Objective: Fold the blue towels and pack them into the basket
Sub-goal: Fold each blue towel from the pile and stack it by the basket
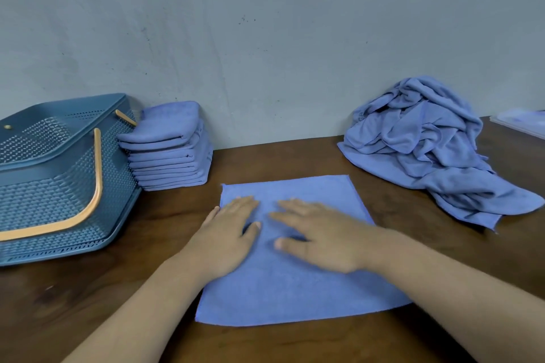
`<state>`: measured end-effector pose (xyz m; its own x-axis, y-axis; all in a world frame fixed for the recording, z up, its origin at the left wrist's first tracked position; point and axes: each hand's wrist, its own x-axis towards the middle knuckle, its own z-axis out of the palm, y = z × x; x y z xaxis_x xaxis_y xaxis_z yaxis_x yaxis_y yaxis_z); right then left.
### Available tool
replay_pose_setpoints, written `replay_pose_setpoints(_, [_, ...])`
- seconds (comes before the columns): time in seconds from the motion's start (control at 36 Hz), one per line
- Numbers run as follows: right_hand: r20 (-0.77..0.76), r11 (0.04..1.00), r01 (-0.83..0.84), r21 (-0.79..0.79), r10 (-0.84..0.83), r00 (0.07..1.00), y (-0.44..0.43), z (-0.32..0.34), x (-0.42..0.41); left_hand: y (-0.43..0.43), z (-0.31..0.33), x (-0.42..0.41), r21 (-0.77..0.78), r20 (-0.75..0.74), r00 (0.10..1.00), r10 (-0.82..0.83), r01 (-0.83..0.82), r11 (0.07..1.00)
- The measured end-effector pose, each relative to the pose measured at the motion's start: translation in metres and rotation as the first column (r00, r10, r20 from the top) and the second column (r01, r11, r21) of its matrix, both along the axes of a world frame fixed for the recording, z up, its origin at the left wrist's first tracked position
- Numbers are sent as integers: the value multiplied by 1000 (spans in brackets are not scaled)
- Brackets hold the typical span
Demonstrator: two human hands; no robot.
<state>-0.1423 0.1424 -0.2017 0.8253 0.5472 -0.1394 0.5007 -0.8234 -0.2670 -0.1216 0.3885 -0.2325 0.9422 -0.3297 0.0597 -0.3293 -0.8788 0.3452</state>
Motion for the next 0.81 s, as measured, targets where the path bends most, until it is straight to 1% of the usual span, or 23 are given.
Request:
replay_pose_setpoints(0.03, [-27,1000,7,-20,-7,1000,10,-3,-8,-2,-2,-2,49,-39,999,-2,4,999])
replay_pose_setpoints(0.08, [9,997,33,-63,-33,999,18,-12,-21,-4,-1,-4,111,-81,997,5,4,994])
replay_pose_setpoints(0.14, [28,995,83,-52,-82,996,10,-15,-30,-4,2,-5,140,-93,996,12,2,990])
replay_pose_setpoints(0.19, [3,985,165,-47,-165,986,-10,-14,-38,-5,3,-5,171,-98,995,16,1,985])
replay_pose_setpoints(0.33, [46,935,340,-104,-337,940,-57,-16,-64,-6,4,-8,195,-120,993,24,0,981])
replay_pose_setpoints(0.42, [35,907,405,-113,-404,914,-64,-15,-74,-7,9,-11,197,-138,990,20,7,980])
replay_pose_setpoints(0.47, [63,895,431,-112,-427,902,-63,-14,-76,-8,13,-14,211,-140,990,31,-1,978])
replay_pose_setpoints(0.53, [154,892,438,-109,-420,894,-58,-14,-80,-11,19,-22,229,-113,993,31,-5,973])
replay_pose_setpoints(0.58, [273,902,419,-109,-378,885,-49,-13,-86,-19,24,-35,248,-48,999,-19,31,968])
replay_pose_setpoints(0.61, [297,910,403,-99,-360,884,-43,-13,-90,-24,25,-44,236,-35,998,-53,60,970])
replay_pose_setpoints(0.69, [244,944,327,-51,-305,920,-23,-17,-101,-38,20,-78,173,-70,992,-105,115,978])
replay_pose_setpoints(0.81, [148,967,250,-39,-242,959,-23,-25,-109,-30,6,-106,198,-51,994,-100,108,974])
